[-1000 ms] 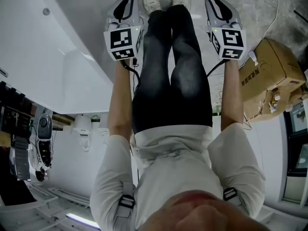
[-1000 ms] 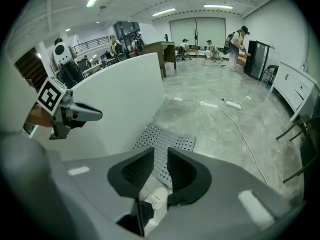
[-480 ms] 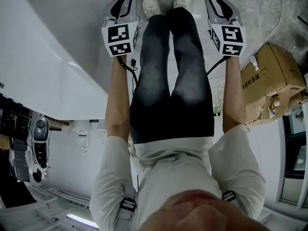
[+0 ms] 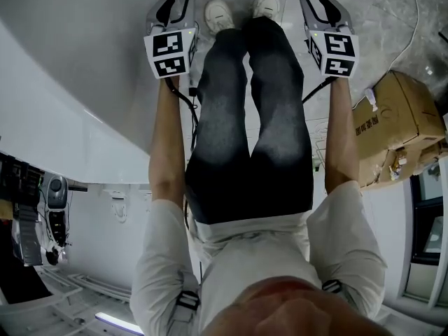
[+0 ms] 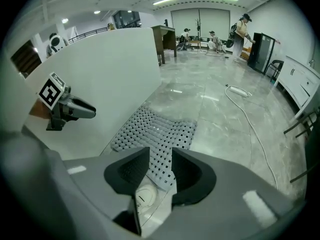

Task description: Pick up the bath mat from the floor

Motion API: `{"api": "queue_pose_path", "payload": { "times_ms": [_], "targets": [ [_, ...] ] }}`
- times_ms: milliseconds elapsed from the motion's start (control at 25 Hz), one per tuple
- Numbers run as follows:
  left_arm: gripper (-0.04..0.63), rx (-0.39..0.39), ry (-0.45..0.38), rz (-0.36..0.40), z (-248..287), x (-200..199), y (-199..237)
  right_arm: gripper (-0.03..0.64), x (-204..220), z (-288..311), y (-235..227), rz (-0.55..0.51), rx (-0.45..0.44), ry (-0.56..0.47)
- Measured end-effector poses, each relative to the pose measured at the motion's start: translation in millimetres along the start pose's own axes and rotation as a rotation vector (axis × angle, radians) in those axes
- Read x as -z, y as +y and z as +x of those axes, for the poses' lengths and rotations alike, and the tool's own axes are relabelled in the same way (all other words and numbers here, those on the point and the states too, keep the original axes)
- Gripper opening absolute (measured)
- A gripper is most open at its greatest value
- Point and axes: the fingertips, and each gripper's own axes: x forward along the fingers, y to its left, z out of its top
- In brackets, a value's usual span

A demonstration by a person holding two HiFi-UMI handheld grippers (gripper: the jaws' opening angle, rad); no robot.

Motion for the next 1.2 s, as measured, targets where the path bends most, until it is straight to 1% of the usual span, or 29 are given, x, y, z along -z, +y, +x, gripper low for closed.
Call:
{"api": "queue_pose_path", "payload": {
  "times_ms": [480, 800, 1200],
  "targets": [
    [0.187, -0.017, 0.038, -0.041, 63.0, 33.6, 20.3, 0.183, 46.2, 67.2, -27.1, -0.012, 0.006, 0.060],
    [0.224, -0.035, 0.061, -0.059, 93.3, 50.7, 36.2, 0.207, 62.6, 100.2, -34.6, 0.015, -0.003, 0.075],
    [0.273, -0.059, 0.097, -0.063, 130.0, 75.9, 59.9, 0.247, 81.8, 143.7, -50.7, 0.094, 0.005, 0.091]
  ]
}}
